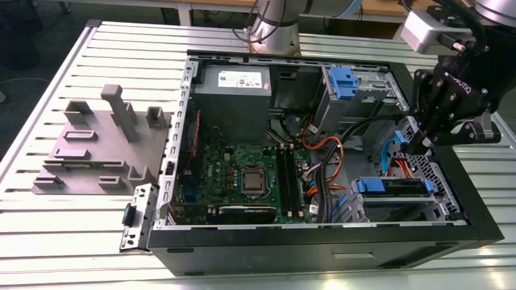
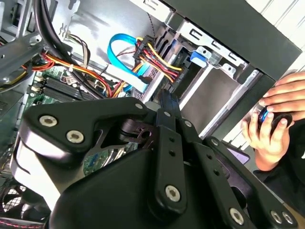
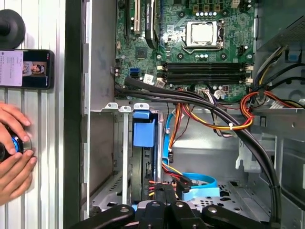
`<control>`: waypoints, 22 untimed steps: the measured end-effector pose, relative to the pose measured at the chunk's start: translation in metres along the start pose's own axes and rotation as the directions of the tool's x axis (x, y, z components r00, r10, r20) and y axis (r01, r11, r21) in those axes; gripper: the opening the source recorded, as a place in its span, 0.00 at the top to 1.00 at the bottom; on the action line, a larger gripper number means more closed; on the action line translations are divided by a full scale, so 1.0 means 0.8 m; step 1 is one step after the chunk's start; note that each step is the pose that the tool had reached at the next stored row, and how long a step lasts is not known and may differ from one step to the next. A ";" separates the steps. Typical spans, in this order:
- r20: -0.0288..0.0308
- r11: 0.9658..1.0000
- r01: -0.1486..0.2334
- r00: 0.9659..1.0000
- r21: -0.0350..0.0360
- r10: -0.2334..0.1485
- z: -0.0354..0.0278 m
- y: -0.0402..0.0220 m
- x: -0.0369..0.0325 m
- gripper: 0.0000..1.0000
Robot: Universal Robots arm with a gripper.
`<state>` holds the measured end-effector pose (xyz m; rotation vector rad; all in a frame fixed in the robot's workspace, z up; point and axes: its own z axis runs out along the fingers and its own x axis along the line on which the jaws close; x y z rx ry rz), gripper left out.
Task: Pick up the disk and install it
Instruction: 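Insert the second disk wire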
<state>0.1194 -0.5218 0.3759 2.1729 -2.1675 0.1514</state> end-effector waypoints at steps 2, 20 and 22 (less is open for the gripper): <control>0.000 1.000 0.000 1.000 0.000 0.000 -0.0017 0.0000 -0.0016 0.89; -0.082 1.000 0.002 0.997 -0.003 -0.003 0.0062 0.0001 -0.0311 0.82; -0.084 1.000 0.002 0.996 -0.003 -0.003 0.0081 0.0001 -0.0330 0.75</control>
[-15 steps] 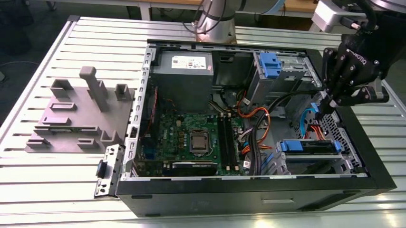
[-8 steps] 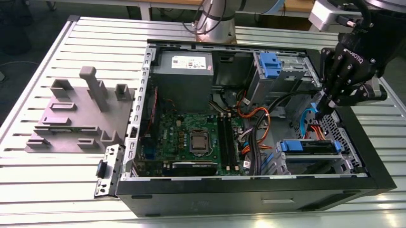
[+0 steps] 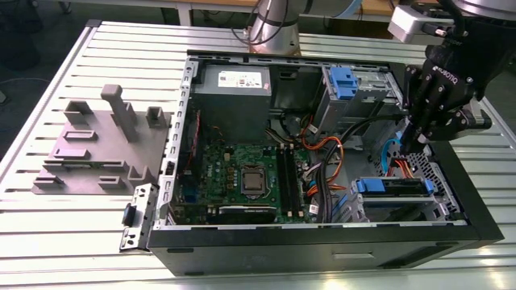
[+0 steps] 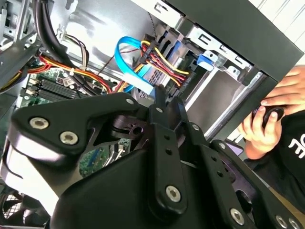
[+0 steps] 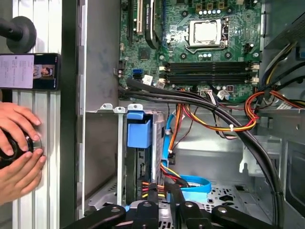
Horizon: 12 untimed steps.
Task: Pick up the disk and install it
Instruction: 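Insert the second disk wire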
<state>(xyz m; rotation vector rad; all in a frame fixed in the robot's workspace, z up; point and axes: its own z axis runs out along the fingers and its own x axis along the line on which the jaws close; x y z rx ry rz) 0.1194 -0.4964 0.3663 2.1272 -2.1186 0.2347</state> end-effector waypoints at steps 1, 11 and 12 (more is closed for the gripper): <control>0.000 1.000 0.000 1.000 0.000 0.000 0.0012 0.0000 -0.0008 0.75; -0.001 1.000 0.000 1.000 0.000 0.000 0.0152 0.0003 -0.0053 0.75; -0.001 1.000 0.000 1.000 0.000 0.000 0.0164 0.0003 -0.0055 0.75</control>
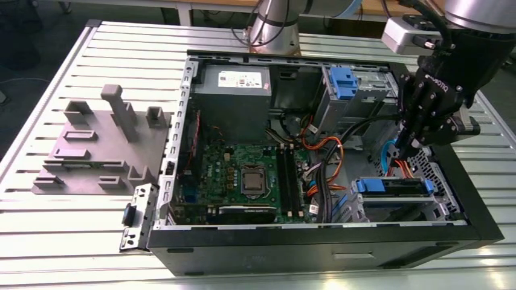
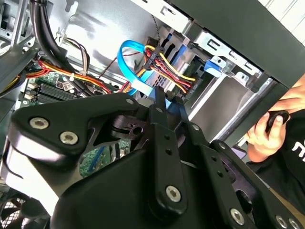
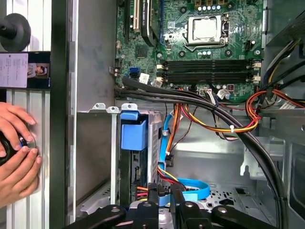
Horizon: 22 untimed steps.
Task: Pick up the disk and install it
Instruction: 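Insert the second disk wire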
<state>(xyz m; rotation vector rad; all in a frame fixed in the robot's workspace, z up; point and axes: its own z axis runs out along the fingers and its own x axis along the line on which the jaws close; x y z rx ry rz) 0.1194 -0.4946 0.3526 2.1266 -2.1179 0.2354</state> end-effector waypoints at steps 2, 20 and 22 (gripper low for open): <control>0.000 1.000 0.000 1.000 0.000 0.000 0.0013 0.0000 -0.0003 0.76; 0.011 1.000 -0.001 1.000 0.001 0.001 0.0123 0.0126 0.0224 0.84; 0.012 1.000 -0.001 1.000 0.003 0.001 0.0134 0.0126 0.0251 0.84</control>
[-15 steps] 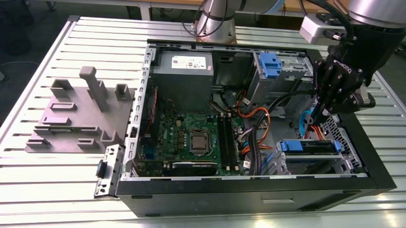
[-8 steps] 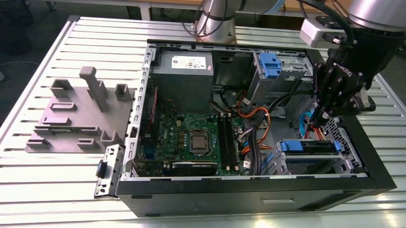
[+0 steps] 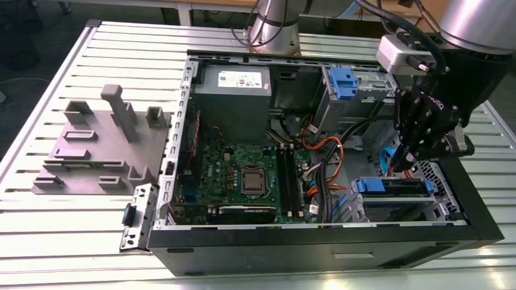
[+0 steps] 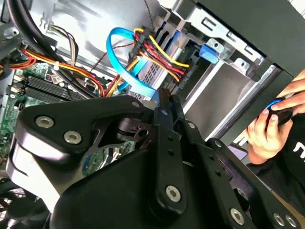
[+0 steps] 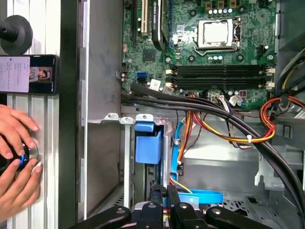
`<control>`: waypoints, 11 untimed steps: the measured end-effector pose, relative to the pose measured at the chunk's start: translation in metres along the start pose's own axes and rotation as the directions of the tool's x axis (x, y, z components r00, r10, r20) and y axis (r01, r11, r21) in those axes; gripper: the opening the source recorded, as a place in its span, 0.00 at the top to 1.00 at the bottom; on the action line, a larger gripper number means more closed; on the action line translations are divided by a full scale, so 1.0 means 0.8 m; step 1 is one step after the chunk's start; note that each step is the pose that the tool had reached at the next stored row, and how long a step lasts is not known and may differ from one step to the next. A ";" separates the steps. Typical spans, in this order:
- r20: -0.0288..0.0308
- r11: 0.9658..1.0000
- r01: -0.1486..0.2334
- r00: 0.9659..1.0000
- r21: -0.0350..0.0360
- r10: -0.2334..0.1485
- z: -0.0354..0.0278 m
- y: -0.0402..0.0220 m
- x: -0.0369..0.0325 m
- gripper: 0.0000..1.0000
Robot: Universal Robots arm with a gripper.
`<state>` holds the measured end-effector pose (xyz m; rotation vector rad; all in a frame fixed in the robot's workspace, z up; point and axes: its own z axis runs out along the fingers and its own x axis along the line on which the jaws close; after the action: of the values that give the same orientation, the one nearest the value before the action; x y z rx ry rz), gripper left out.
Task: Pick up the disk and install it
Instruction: 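Insert the second disk wire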
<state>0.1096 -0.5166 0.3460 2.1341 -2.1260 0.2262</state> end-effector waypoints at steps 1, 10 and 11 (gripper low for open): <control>0.000 1.000 0.000 1.000 0.001 0.000 0.0003 0.0000 0.0006 0.84; 0.046 1.000 -0.004 0.999 0.021 0.003 0.0051 0.0013 0.0087 0.84; 0.051 1.000 -0.004 0.999 0.021 0.003 0.0063 0.0015 0.0107 0.84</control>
<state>0.1086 -0.5260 0.3427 2.1708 -2.1646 0.1980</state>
